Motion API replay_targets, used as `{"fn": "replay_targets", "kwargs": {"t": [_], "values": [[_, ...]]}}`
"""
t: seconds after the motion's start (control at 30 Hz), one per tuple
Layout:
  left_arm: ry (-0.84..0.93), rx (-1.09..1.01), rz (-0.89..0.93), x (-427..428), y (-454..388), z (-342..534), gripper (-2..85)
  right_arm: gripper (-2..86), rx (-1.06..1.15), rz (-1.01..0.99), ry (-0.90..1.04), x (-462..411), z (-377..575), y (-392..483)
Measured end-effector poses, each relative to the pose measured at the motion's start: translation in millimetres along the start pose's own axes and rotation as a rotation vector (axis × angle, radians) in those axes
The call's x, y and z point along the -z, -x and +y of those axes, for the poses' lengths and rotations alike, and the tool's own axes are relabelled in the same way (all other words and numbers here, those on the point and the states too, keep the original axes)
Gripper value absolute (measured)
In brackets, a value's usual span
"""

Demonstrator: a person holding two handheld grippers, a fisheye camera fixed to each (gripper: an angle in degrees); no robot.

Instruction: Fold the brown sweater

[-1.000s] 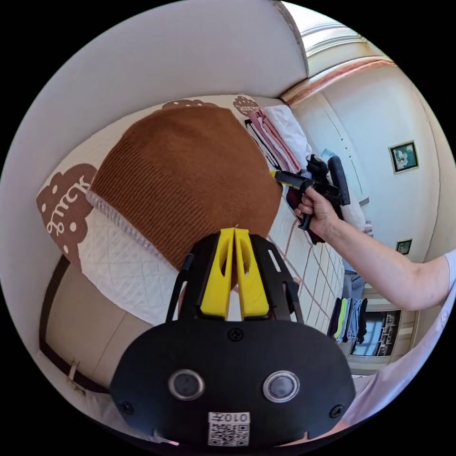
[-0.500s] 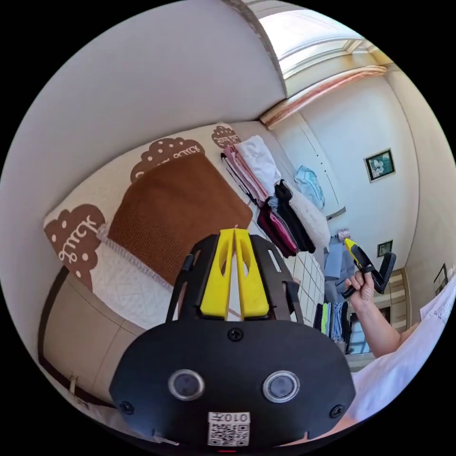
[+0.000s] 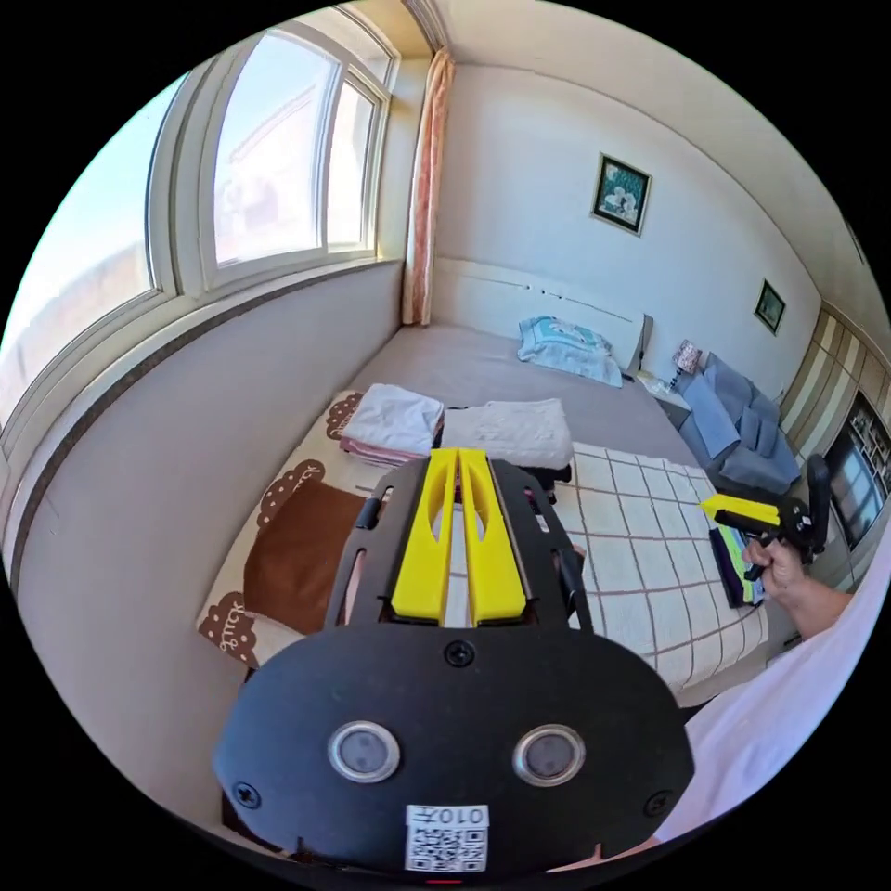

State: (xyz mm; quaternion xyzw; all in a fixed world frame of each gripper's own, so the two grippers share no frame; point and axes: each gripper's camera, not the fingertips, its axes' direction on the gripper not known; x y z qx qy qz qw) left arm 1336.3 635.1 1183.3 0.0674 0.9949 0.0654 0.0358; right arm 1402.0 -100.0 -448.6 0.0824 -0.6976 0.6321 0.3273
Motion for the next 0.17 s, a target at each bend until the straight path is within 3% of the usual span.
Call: {"fn": "replay_targets", "kwargs": {"t": [0.17], "values": [[0.004, -0.057, -0.019, 9.6, -109.6, -14.4, 3.2, 2.6, -0.062, 0.093, 0.024, 71.9, 81.7, -27.2]]}}
